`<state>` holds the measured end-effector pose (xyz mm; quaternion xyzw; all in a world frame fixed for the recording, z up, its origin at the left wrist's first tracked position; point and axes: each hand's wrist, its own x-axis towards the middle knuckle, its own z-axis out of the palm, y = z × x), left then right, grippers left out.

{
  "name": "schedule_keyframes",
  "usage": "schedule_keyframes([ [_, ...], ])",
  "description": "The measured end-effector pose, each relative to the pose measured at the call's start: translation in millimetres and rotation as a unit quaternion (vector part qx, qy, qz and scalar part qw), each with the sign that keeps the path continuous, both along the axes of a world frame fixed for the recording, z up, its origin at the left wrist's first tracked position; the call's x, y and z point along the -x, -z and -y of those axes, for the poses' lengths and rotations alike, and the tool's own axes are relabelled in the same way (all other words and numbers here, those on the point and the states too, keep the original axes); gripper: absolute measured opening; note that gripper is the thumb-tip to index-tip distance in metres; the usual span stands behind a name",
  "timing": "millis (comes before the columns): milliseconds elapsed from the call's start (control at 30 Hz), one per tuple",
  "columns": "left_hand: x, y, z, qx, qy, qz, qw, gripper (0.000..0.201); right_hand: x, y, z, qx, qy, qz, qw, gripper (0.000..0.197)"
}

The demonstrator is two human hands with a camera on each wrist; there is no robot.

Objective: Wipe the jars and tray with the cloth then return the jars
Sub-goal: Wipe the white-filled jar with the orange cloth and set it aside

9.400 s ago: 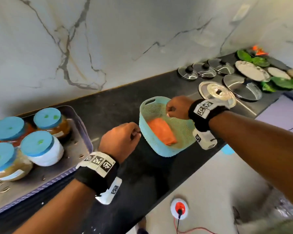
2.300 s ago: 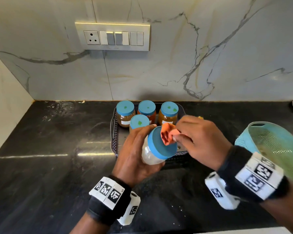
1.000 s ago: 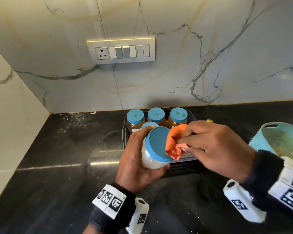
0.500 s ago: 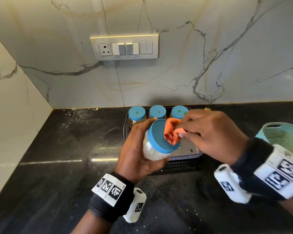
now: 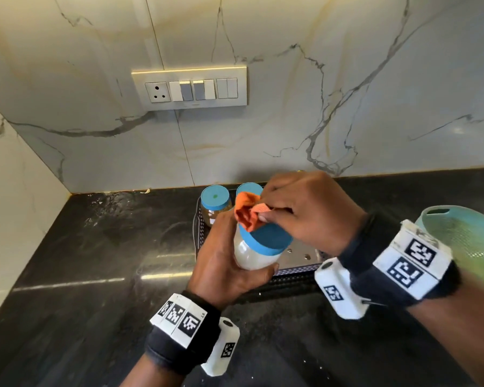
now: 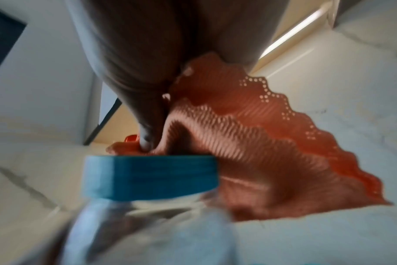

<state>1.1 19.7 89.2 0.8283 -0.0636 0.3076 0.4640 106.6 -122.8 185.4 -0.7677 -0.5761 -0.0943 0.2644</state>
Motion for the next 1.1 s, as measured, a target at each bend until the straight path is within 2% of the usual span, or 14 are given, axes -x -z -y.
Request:
schedule_keyframes([
  [33,-3.5,0.7,-3.0,0.024,0.015,-0.01,1.0,0.104,5.4,-0.2,-4.8,0.0,-0.013,-0.011,1.0,0.018],
  [100,-3.0,6.4,-13.6,0.029,0.0,-0.028,0.999,0.098,13.2,3.4,-0.4,0.024,-0.045,-0.04,0.998,0.016],
  [200,1.6,10.0,-29.2,0.003,-0.043,-0.054,0.998,0.1,1.4,6.2,19.8,0.067,-0.069,-0.046,0.994,0.026],
  [300,-4.6,15.0,-35.7,0.049,-0.033,-0.07,0.996,0.102,-29.8,6.4,30.6,0.06,0.013,0.002,0.998,0.028],
  [367,-10.1,16.5,-37.5,0.118,-0.03,-0.076,0.99,0.102,-37.4,10.2,33.7,-0.014,0.087,-0.066,0.994,0.016],
  [433,-13.2,16.7,-38.2,0.18,-0.025,-0.079,0.98,0.099,-30.7,17.4,30.4,-0.102,0.132,-0.18,0.969,0.003],
  [500,-15.5,13.3,-37.4,0.258,-0.005,-0.09,0.962,0.096,-18.3,26.7,22.4,-0.163,0.151,-0.218,0.95,0.015],
  [667,-19.8,6.9,-35.9,0.454,0.056,-0.096,0.884,0.088,-9.8,35.3,0.0,-0.234,0.12,-0.149,0.953,0.025],
  [767,-20.2,-1.6,-37.9,0.52,0.086,-0.107,0.843,0.101,-10.6,28.3,-7.4,-0.273,0.104,-0.146,0.945,0.025],
  [900,-19.9,-9.2,-40.5,0.54,0.094,-0.114,0.828,0.097,-5.7,29.8,-16.2,-0.272,0.08,-0.172,0.943,0.019],
  [1000,-17.9,-7.9,-41.7,0.536,0.107,-0.108,0.83,0.08,-2.2,36.7,-21.9,-0.229,0.072,-0.122,0.963,0.014],
  [1100,-11.0,-7.7,-46.3,0.541,0.159,-0.121,0.817,0.089,-9.1,35.1,-22.7,-0.243,0.092,-0.144,0.955,0.013],
])
